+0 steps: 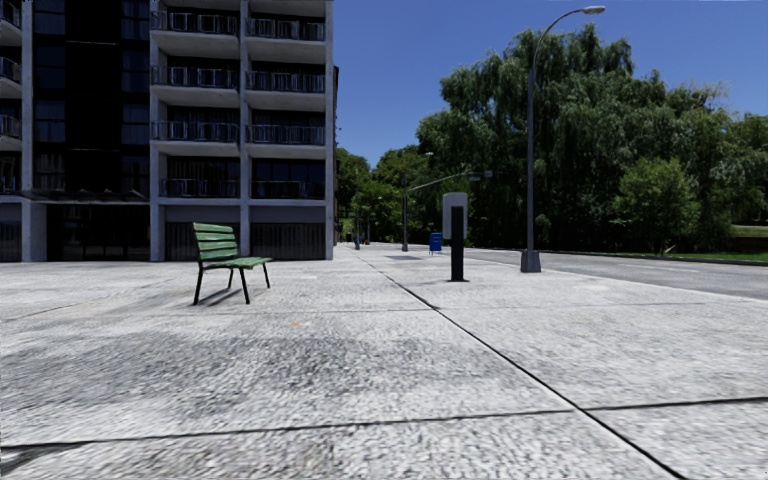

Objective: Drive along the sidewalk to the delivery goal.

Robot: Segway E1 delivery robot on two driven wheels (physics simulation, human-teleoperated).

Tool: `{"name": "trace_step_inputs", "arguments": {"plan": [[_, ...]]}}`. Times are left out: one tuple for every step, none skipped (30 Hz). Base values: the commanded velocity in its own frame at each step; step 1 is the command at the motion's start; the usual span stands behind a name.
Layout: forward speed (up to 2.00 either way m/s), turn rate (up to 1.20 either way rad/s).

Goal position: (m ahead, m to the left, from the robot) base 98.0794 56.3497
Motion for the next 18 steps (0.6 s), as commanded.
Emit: {"name": "trace_step_inputs", "arguments": {"plan": [[2.0,0.0],[2.0,0.0],[2.0,0.0],[2.0,0.0],[2.0,0.0],[2.0,0.0],[2.0,0.0],[2.0,0.0],[2.0,0.0],[2.0,0.0],[2.0,0.0],[2.0,0.0],[2.0,0.0],[2.0,0.0],[2.0,0.0],[2.0,0.0],[2.0,0.0],[2.0,0.0]]}}
